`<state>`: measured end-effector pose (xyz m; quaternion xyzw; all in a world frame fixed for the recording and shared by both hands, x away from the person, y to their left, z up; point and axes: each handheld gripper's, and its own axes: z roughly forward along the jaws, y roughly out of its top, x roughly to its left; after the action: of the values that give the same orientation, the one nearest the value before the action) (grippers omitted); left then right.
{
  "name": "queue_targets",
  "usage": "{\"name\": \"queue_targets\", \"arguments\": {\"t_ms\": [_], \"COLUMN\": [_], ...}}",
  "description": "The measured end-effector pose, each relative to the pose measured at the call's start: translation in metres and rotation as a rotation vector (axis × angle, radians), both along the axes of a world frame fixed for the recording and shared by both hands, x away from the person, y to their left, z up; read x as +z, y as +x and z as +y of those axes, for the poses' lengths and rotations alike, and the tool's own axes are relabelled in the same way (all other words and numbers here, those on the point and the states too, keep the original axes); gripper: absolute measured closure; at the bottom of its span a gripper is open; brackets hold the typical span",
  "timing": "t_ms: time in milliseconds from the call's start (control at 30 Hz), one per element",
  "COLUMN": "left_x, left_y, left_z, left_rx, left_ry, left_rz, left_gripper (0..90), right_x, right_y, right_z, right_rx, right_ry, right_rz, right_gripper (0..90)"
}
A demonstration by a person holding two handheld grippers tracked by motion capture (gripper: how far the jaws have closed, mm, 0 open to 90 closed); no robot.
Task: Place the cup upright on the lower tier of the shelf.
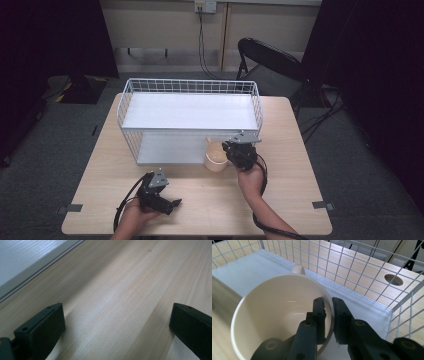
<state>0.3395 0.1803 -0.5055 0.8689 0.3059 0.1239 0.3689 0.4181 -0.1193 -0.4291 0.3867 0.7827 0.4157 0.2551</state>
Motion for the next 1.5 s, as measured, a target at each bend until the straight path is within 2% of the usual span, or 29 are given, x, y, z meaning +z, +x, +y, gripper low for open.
{"name": "queue_targets", "arguments": {"t_ms": [200,533,1500], "left_x": [0.000,0.000,0.000], "left_y": [0.000,0.000,0.000], "left_z": [0.000,0.000,0.000], "left_rx": [0.000,0.000,0.000], "left_ry": [0.000,0.000,0.000], "left_rz": [0.000,0.000,0.000], "left_gripper": [0.0,0.0,0.0], "right_x": [-0.003,-0.003,-0.004], "right_y": [0.001,0.005,0.011], "right_z": [0.003,0.007,0.006], "right_rx": [-0.012,-0.032,-0.064], "right_ry": [0.014,0.009,0.021], "right_rz": [-0.006,-0.009,-0.005], "right_gripper": [81.4,81.2,80.8]}}
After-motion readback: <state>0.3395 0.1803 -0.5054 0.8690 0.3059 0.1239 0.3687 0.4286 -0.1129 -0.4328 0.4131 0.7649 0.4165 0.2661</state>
